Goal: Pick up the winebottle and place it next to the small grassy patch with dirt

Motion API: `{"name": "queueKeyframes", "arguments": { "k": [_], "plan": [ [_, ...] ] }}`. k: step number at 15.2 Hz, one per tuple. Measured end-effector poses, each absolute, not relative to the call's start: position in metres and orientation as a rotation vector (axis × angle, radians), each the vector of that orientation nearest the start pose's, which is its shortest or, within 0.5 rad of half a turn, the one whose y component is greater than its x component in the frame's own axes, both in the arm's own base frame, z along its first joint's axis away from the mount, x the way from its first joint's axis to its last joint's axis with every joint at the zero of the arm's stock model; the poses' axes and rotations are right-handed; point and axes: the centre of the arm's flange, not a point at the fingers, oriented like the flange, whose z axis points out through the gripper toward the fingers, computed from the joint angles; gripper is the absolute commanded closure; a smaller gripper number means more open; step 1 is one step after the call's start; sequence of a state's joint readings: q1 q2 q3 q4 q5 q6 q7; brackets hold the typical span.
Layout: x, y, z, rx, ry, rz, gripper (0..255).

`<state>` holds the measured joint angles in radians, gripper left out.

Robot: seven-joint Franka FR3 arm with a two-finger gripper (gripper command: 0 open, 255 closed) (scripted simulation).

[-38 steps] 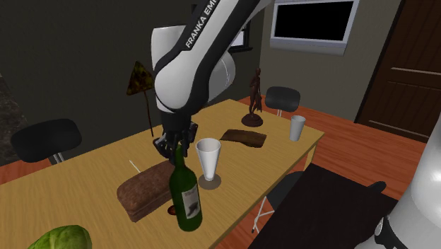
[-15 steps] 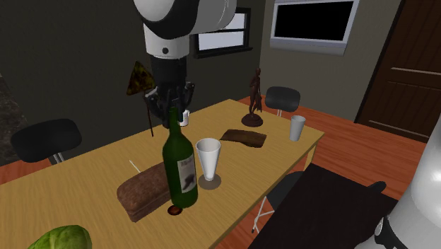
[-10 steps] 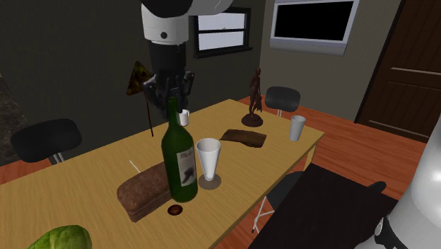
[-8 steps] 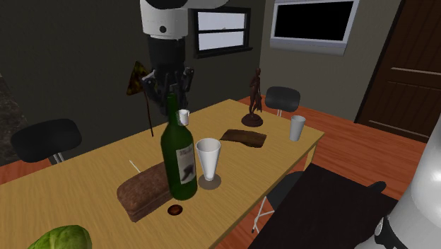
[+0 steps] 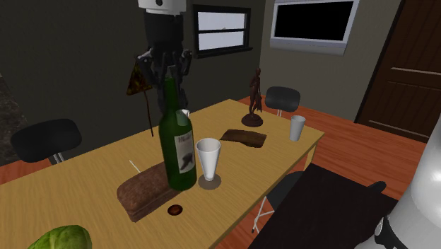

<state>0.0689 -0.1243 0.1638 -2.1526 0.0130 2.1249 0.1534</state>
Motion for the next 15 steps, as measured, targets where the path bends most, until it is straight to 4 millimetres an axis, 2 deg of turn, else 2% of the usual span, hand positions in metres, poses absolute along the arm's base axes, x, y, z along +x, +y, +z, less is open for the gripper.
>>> {"name": "queueKeyframes", "arguments": {
  "k": [15],
  "plan": [
    [0.507, 0.123, 0.542, -3.127, -0.113, -0.149, 255]
  ]
}}
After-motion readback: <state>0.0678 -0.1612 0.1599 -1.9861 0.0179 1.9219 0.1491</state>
